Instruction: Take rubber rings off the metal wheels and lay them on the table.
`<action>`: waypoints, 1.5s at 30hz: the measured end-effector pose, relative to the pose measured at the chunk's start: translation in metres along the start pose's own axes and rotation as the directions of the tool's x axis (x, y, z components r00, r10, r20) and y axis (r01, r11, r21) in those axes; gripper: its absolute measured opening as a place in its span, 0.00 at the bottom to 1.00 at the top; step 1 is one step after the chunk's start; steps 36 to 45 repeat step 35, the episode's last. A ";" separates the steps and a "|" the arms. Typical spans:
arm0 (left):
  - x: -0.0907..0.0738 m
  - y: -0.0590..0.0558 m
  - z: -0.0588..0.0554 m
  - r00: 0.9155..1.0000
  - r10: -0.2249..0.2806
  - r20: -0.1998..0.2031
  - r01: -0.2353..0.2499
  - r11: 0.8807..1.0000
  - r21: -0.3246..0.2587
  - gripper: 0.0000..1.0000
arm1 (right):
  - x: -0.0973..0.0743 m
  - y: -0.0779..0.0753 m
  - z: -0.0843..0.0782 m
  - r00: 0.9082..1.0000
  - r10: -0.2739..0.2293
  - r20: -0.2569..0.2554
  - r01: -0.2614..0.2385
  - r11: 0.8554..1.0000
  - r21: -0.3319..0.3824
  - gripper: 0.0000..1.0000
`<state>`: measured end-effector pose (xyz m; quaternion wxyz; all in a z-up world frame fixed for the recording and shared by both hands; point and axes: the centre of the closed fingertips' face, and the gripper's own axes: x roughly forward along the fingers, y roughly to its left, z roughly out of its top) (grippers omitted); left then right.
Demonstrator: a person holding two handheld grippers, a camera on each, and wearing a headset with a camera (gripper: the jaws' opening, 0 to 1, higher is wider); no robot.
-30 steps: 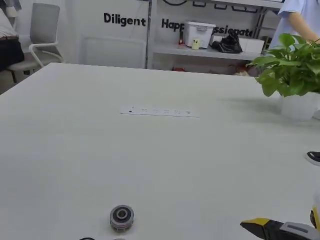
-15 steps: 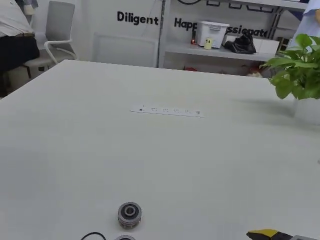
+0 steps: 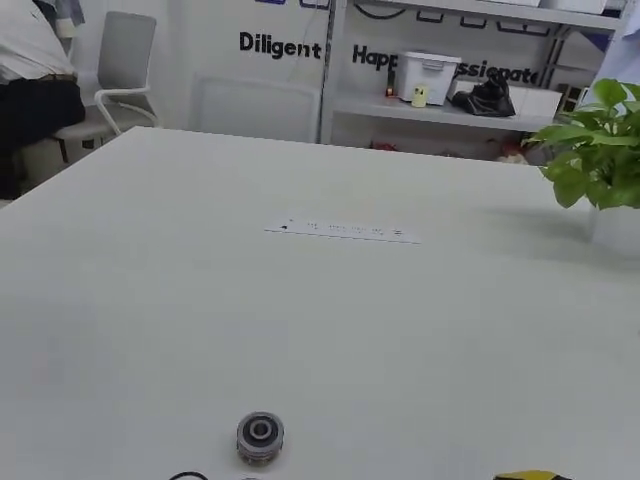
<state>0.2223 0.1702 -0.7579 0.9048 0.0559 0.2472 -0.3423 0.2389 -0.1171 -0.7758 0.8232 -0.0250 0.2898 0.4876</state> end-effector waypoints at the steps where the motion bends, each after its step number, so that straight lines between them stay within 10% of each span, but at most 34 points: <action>1: 0.000 0.000 0.001 1.000 0.001 0.000 -0.001 1.000 0.001 0.95 | 0.000 0.000 0.000 1.000 0.000 0.000 0.000 1.000 0.000 0.95; 45: -0.002 0.001 0.001 1.000 0.009 0.001 -0.009 1.000 0.003 0.94 | -0.001 0.001 0.001 1.000 0.001 0.007 -0.001 1.000 0.001 0.93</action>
